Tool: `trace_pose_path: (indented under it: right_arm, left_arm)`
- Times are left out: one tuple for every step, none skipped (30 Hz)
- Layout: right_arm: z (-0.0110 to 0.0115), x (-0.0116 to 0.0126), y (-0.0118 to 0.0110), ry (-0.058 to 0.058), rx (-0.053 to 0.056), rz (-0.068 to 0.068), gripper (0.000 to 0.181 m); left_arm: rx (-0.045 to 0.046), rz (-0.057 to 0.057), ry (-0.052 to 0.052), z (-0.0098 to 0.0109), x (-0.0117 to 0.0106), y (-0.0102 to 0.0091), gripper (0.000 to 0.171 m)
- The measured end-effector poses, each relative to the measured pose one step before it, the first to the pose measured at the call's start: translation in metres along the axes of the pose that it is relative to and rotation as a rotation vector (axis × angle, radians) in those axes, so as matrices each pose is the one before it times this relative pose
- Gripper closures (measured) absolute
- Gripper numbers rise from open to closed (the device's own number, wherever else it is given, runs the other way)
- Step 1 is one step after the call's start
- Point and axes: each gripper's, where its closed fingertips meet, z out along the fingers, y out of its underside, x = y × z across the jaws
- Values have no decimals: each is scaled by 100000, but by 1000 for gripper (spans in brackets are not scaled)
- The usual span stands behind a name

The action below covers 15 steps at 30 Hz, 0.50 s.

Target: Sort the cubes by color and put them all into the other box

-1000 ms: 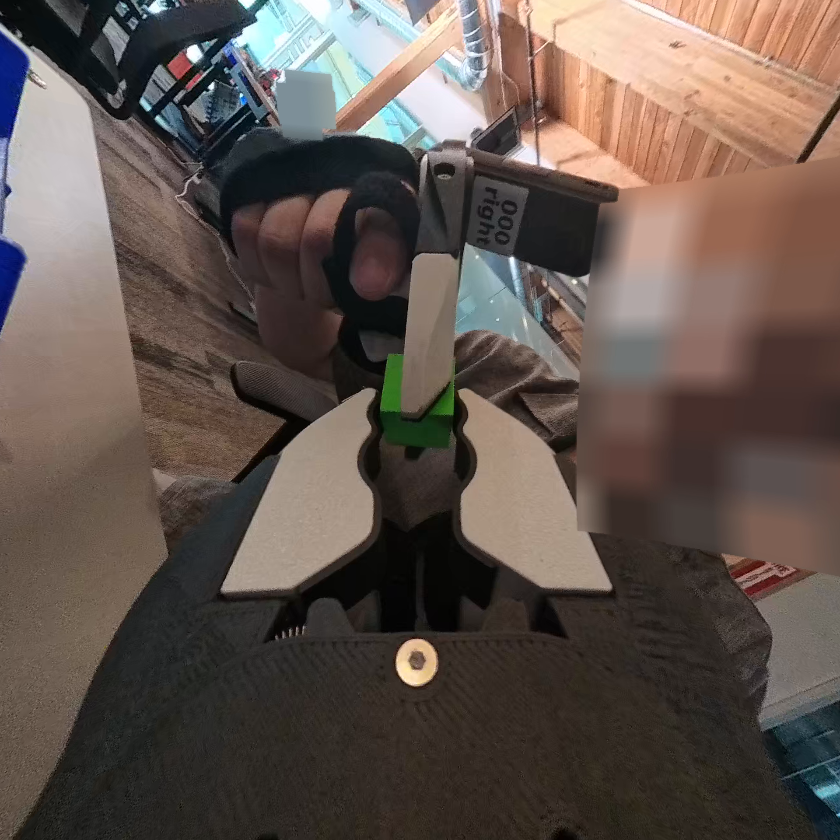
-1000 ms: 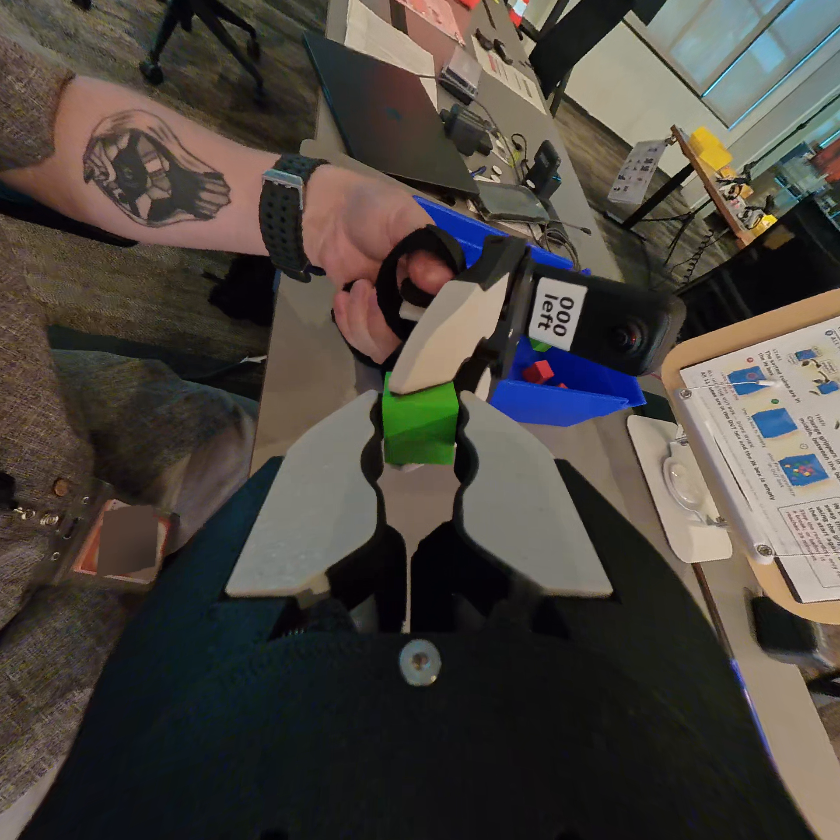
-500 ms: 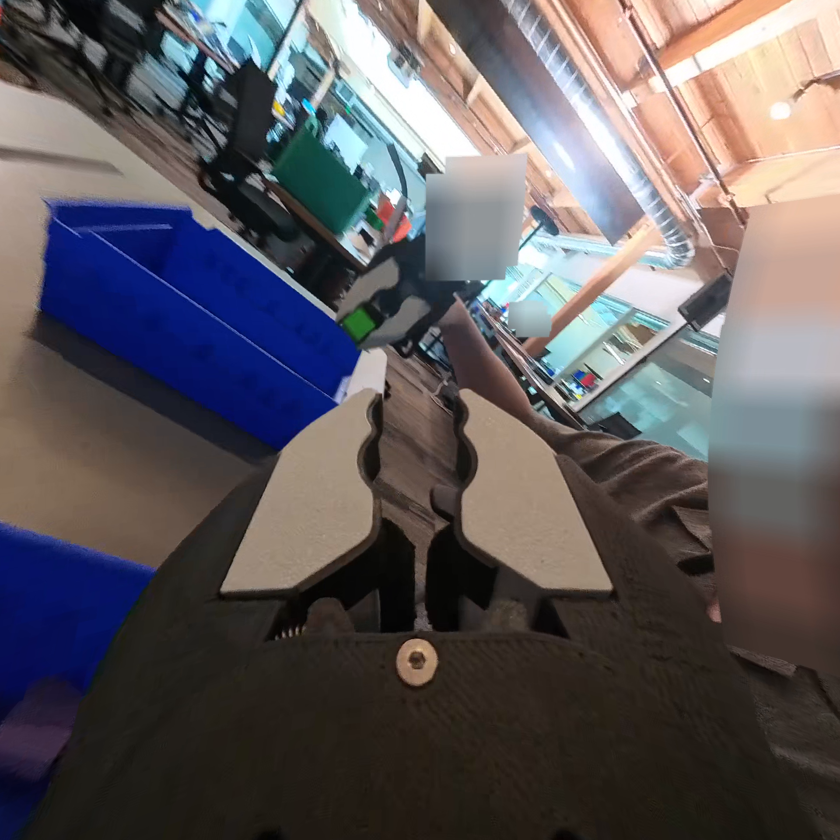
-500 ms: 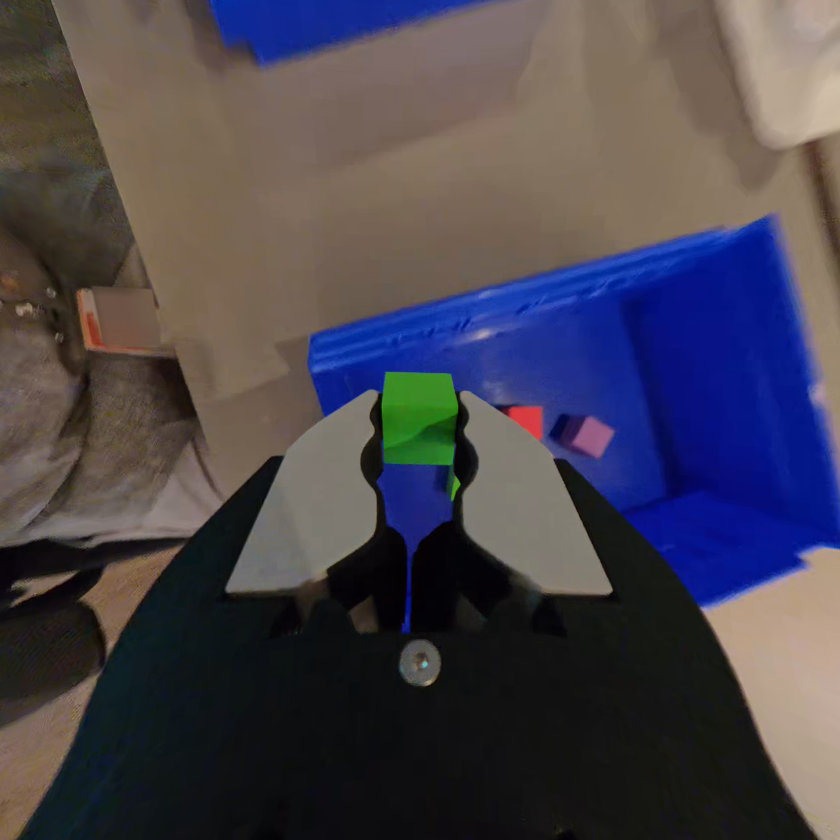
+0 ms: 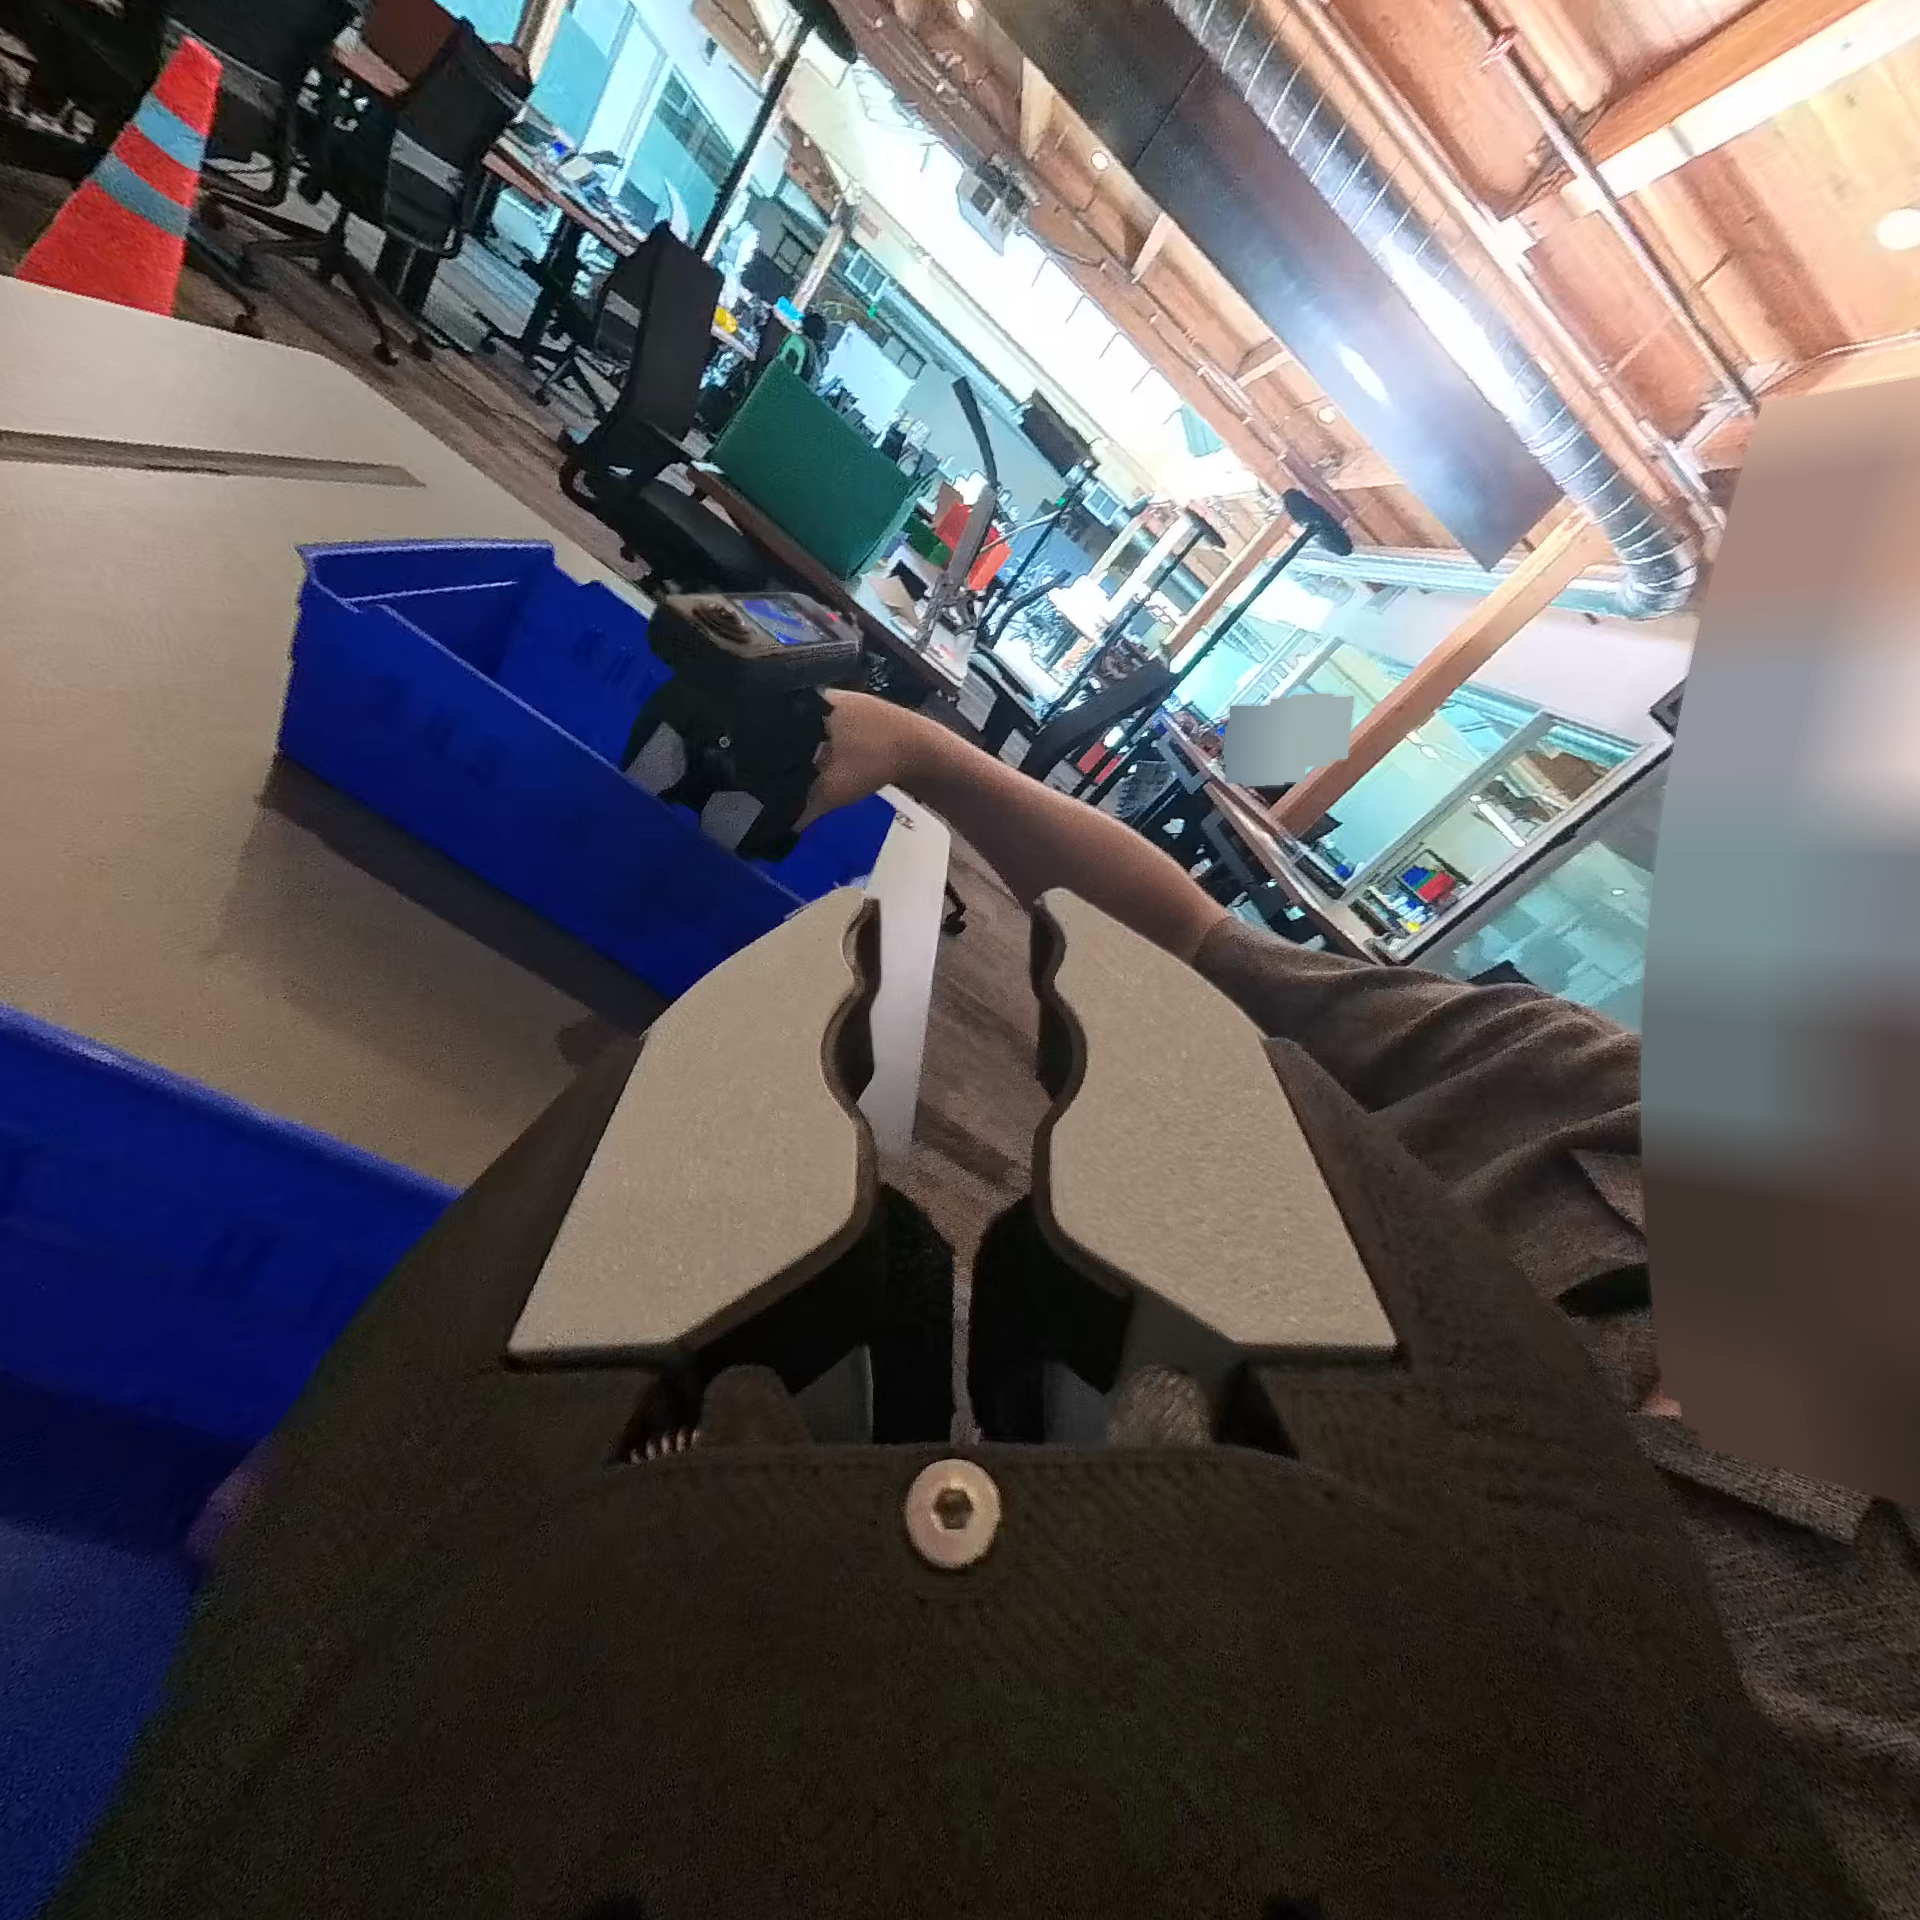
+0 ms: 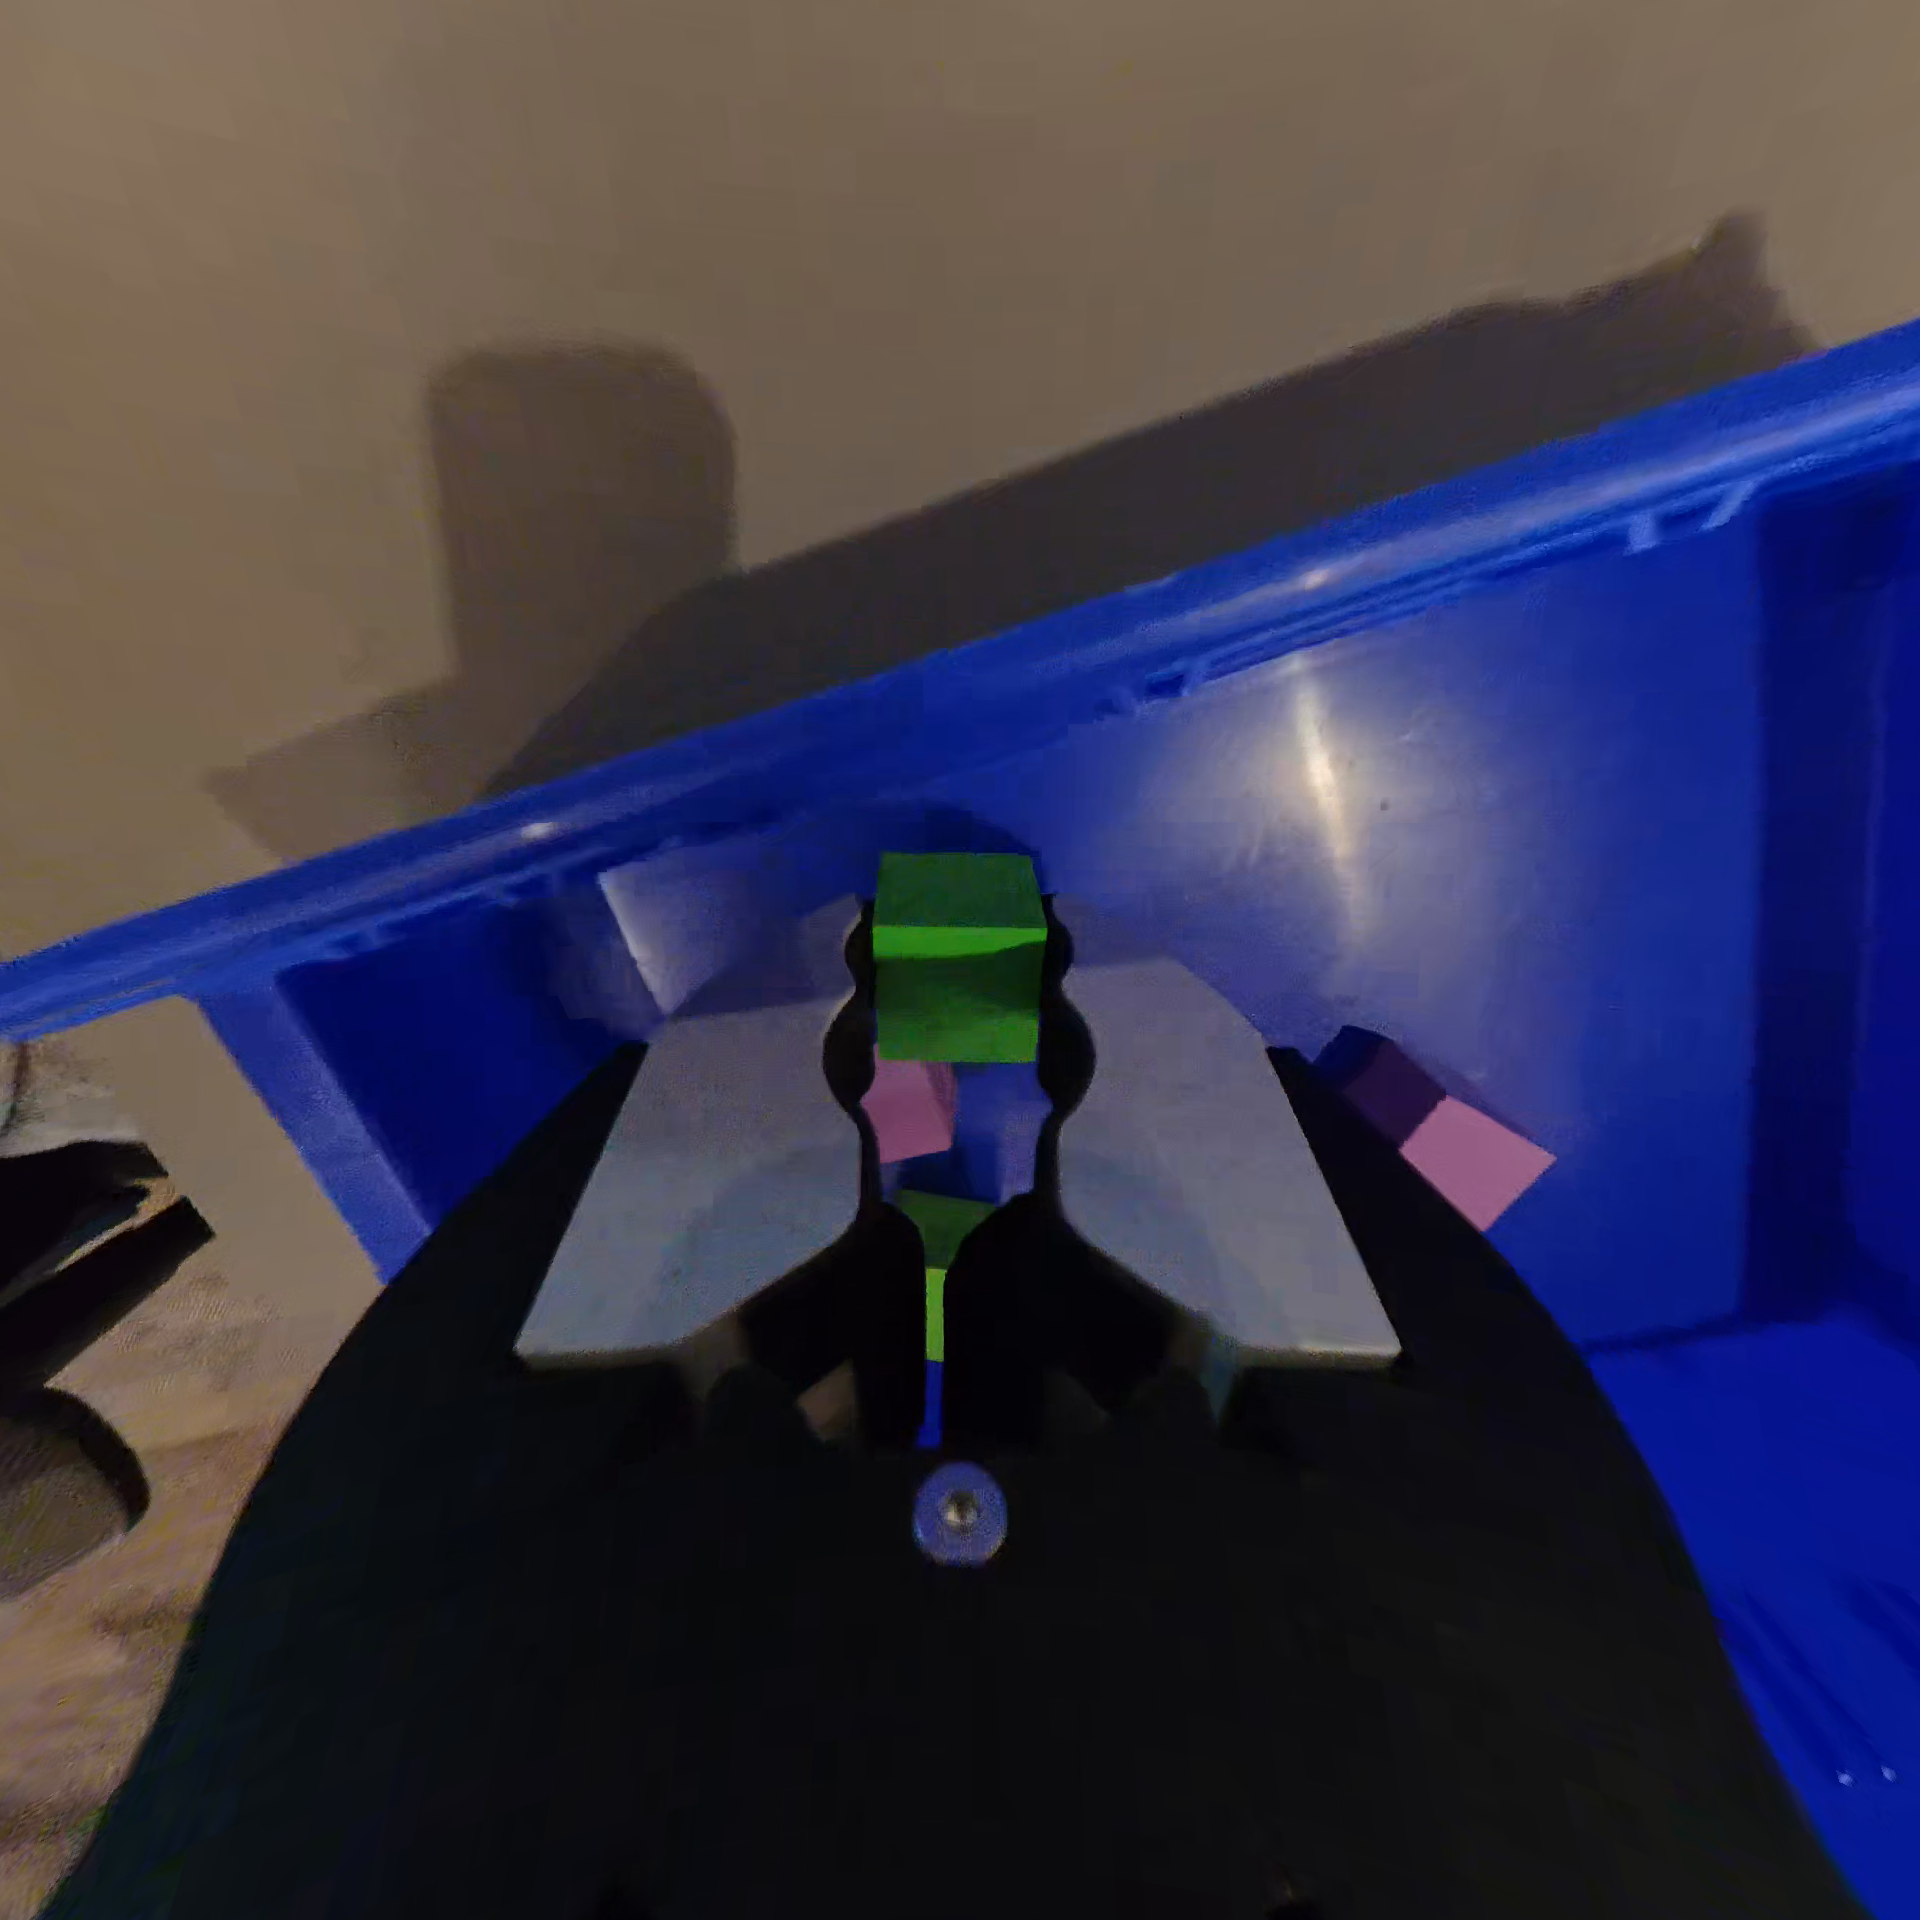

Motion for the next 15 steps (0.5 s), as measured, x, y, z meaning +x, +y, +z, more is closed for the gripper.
trace_pose_path:
  right_arm:
    - [393,193,383,-41,-4151,79,153]
    - [276,182,202,343,-2791,-187,153]
    - [206,122,130,330,-2382,-572,153]
    - [153,-8,19,-497,-1526,-289,152]
    - [90,-50,-21,-885,-1198,212,150]
    - [42,16,-60,-571,-608,789,142]
    - [-1,37,-83,-496,-302,797,136]
    - [-68,63,-81,111,-1,216,133]
    - [-128,119,-53,898,285,-383,133]
    - [-204,132,13,1291,260,-564,133]
    - [-304,80,38,1273,657,-229,133]
    - [-440,87,39,1636,1124,-86,134]
    - [-575,164,28,2722,1690,-129,134]
    - [-698,330,114,4311,1264,-314,135]
    - [-754,428,163,5522,698,-725,135]
  left_arm:
    - [-1295,310,-2535,-304,-329,111,144]
    - [-1792,170,-3199,-338,-439,180,144]
    - [-1848,224,-3653,-335,-522,205,144]
    - [-1603,380,-3983,-327,-608,196,144]
    - [-1347,368,-4186,-327,-669,174,144]
    - [-994,257,-4025,-300,-660,112,143]
    - [-1241,245,-3587,-261,-623,139,143]
    - [-1870,468,-3087,-235,-555,198,143]
    - [-2066,727,-2998,-213,-520,210,142]
    - [-1661,727,-3343,-215,-550,208,141]
    - [-618,1052,-3266,-176,-509,79,140]
    - [248,1993,-3064,-105,-467,-57,138]
    - [116,2889,-4164,-8,-633,-92,138]
    - [-1000,3566,-6304,76,-997,-11,138]
    - [-2031,3757,-8272,147,-1342,96,138]
